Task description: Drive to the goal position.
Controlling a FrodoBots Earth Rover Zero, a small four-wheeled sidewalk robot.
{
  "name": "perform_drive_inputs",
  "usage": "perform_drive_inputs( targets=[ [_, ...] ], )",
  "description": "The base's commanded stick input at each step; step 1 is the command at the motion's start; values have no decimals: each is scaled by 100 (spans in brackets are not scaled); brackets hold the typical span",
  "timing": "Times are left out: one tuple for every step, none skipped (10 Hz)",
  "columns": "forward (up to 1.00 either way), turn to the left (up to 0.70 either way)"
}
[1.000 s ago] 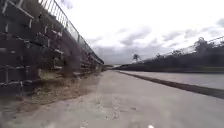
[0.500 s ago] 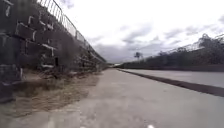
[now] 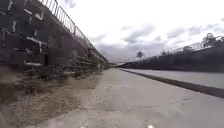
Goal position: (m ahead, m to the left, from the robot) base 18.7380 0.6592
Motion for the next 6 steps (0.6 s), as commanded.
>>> perform_drive_inputs(
  targets=[
    [100, 0],
    [100, 0],
    [100, 0],
    [100, 0],
    [100, 0],
    [100, 0]
  ],
)
